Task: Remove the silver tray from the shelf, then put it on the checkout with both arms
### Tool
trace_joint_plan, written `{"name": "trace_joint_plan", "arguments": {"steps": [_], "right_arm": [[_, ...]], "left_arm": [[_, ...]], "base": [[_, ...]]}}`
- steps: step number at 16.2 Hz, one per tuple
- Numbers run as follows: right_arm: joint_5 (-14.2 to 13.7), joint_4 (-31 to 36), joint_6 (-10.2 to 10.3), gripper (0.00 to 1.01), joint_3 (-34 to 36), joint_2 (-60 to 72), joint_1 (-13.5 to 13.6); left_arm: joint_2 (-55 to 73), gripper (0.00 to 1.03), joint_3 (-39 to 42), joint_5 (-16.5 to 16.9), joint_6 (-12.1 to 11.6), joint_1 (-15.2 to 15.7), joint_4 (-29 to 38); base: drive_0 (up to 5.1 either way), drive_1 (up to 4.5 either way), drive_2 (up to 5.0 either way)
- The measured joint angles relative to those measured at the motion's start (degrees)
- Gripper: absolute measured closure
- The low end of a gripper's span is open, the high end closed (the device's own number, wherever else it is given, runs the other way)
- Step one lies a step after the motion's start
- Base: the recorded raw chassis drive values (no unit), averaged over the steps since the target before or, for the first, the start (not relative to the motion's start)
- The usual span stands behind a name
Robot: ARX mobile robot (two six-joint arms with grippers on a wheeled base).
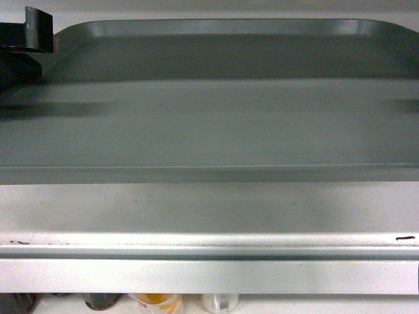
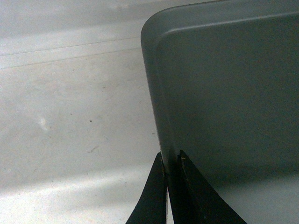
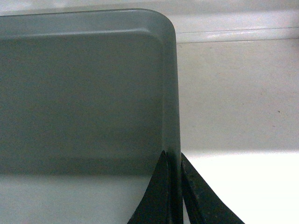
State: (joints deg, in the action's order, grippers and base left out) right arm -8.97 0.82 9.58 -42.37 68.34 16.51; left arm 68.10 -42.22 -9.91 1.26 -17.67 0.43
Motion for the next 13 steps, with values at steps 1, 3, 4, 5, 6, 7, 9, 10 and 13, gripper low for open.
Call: {"name": "trace_joint_plan", "arguments": {"steps": [1,3,4,5,6,7,9,10,13], "right_arm": [[0.0,0.0,0.0,0.98,0.0,0.0,0.0],[0.0,0.0,0.0,0.98,0.0,0.0,0.0],[0.0,0.0,0.0,0.98,0.0,0.0,0.0],[0.0,0.0,0.0,0.98,0.0,0.0,0.0],[0.0,0.0,0.0,0.98,0.0,0.0,0.0],[0.0,0.0,0.0,0.98,0.0,0.0,0.0],[0.0,0.0,0.0,0.98,0.0,0.0,0.0],[0.0,0.0,0.0,0.98,0.0,0.0,0.0],[0.0,0.0,0.0,0.98,0.0,0.0,0.0]], "left_arm": [[0.0,0.99,0.0,0.0,0.0,0.0,0.0],[0.0,0.99,0.0,0.0,0.0,0.0,0.0],[0.0,0.99,0.0,0.0,0.0,0.0,0.0],[0.0,0.99,0.0,0.0,0.0,0.0,0.0],[0.0,0.99,0.0,0.0,0.0,0.0,0.0],[0.0,0.99,0.0,0.0,0.0,0.0,0.0],[0.0,0.99,0.0,0.0,0.0,0.0,0.0],[0.0,0.99,0.0,0.0,0.0,0.0,0.0],[0.0,0.99,0.0,0.0,0.0,0.0,0.0]], "base": [[0.0,0.00,0.0],[0.0,0.00,0.0],[0.0,0.00,0.0],[0.0,0.00,0.0],[0.0,0.00,0.0],[0.0,0.00,0.0],[0.0,0.00,0.0],[0.0,0.00,0.0],[0.0,0.00,0.0]]}}
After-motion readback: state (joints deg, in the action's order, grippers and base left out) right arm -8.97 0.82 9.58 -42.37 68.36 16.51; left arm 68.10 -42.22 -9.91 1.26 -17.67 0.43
